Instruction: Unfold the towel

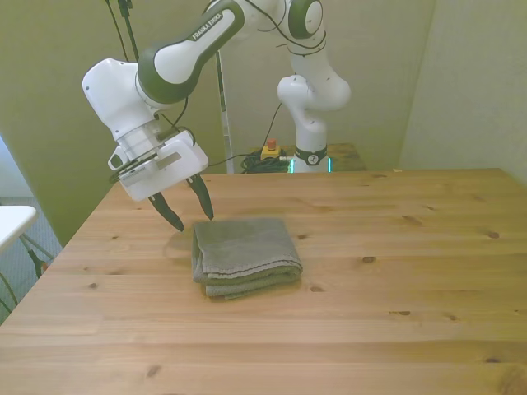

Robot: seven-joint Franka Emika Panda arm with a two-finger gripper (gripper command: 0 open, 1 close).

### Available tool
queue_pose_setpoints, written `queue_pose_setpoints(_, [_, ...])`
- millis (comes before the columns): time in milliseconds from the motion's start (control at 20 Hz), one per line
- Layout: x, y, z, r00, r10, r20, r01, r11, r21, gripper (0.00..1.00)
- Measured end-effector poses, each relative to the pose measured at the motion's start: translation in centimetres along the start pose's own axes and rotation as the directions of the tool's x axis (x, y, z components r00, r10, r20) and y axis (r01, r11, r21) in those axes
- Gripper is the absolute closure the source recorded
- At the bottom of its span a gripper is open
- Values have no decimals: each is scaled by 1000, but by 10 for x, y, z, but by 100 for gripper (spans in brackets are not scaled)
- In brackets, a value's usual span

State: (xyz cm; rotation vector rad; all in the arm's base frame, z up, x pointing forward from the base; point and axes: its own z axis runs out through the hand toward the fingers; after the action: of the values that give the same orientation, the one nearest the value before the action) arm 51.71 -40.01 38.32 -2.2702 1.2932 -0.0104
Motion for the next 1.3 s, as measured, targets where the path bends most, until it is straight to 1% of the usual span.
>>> queue_pose_setpoints(200, [0, -5, 10, 999, -34, 18, 33, 999, 37, 100])
queue_pose_setpoints(500, [-1, -15, 24, 997, -71, 38, 70, 996, 49, 100])
queue_pose_setpoints(1300, [-1, -18, 31, 996, -77, 49, 75, 996, 48, 100])
